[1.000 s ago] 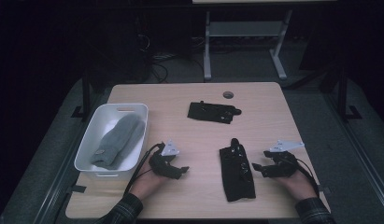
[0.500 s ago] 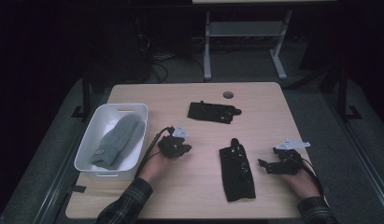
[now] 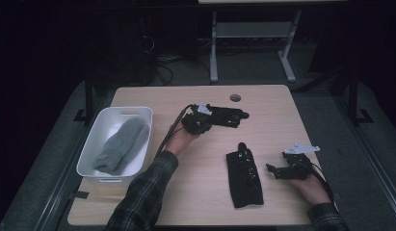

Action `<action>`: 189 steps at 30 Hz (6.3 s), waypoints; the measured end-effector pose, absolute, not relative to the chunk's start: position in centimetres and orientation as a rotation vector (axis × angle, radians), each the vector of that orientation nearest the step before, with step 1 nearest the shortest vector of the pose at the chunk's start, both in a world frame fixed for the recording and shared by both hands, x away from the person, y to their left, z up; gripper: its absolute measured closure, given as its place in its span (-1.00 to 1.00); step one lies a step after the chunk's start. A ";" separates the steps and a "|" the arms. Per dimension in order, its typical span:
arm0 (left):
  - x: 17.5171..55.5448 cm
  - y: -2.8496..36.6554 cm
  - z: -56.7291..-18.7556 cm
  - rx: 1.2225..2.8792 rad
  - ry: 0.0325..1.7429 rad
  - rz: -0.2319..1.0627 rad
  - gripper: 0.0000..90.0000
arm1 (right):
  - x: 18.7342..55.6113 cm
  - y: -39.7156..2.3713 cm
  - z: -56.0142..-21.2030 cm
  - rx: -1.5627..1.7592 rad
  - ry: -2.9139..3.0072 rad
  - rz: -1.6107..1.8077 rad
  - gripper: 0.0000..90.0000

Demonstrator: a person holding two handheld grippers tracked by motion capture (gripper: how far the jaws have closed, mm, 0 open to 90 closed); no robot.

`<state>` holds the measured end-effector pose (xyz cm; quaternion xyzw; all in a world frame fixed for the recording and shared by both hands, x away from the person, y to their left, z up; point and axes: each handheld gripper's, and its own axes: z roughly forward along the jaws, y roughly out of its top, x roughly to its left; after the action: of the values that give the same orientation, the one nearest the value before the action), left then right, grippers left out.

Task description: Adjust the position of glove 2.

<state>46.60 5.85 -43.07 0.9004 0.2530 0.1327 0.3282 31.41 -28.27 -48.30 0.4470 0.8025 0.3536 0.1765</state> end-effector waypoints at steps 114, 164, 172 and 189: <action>29.7 11.7 -45.5 2.376 0.720 0.127 0.99 | 31.6 -28.1 -48.3 1.287 2.255 0.980 -0.71; 32.6 13.3 -44.7 2.103 0.896 0.038 0.93 | 29.5 -21.9 -46.6 1.046 2.598 1.105 1.00; 31.9 13.8 -43.3 2.045 0.877 0.011 0.93 | 29.5 -21.5 -46.6 1.050 2.592 1.098 1.00; 31.4 12.6 -41.9 2.007 0.806 -0.041 0.93 | 29.4 -19.7 -46.5 1.034 2.614 1.122 1.00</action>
<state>31.44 12.56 -41.90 0.8189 0.3289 -0.0167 0.4700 29.40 -19.67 -46.52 0.3409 0.8623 0.3699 0.0573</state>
